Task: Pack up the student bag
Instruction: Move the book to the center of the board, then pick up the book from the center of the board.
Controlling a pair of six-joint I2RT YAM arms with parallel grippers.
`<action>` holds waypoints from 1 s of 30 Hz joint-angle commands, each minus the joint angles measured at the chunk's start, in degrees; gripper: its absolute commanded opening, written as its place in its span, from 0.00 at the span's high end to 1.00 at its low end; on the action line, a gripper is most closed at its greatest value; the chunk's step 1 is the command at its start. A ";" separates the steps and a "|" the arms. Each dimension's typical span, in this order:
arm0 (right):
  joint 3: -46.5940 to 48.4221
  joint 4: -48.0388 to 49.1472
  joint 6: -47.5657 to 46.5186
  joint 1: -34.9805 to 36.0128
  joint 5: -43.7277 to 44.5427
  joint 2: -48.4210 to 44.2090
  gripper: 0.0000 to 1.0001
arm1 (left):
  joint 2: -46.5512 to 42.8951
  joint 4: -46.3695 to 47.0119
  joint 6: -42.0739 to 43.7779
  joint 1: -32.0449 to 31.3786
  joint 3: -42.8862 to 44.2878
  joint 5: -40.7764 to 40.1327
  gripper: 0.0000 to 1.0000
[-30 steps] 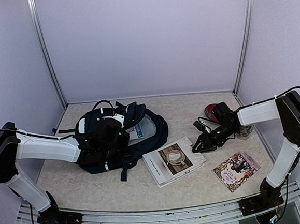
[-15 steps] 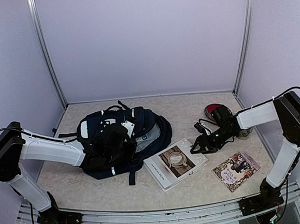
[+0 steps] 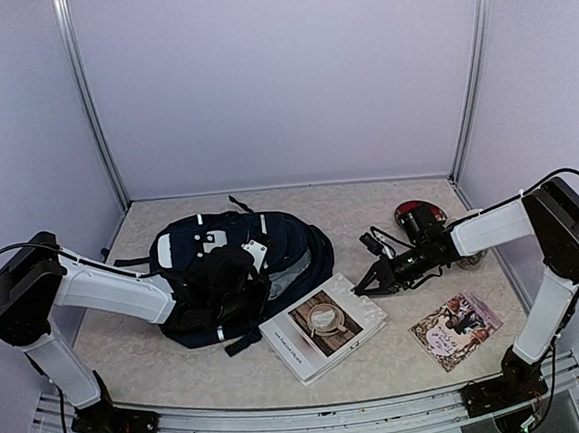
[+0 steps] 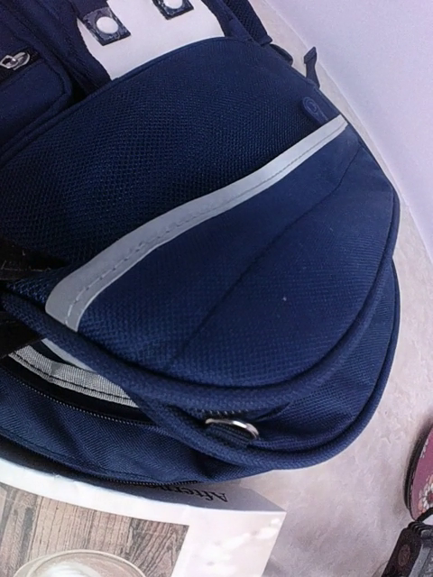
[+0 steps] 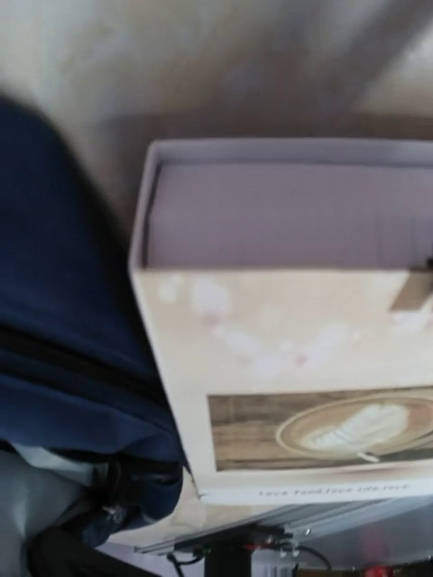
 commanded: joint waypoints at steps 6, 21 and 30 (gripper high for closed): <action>-0.15 2.18 1.44 1.55 -3.20 0.62 0.80 | -1.97 1.80 -0.90 0.87 0.18 3.36 1.00; 1.78 -3.06 -2.88 2.06 -1.37 -1.14 1.00 | -6.19 2.61 -0.10 2.54 -1.13 2.74 1.00; 2.94 -9.54 -8.00 2.07 -1.43 -14.06 1.00 | -8.72 3.28 0.79 5.75 -2.39 3.40 1.00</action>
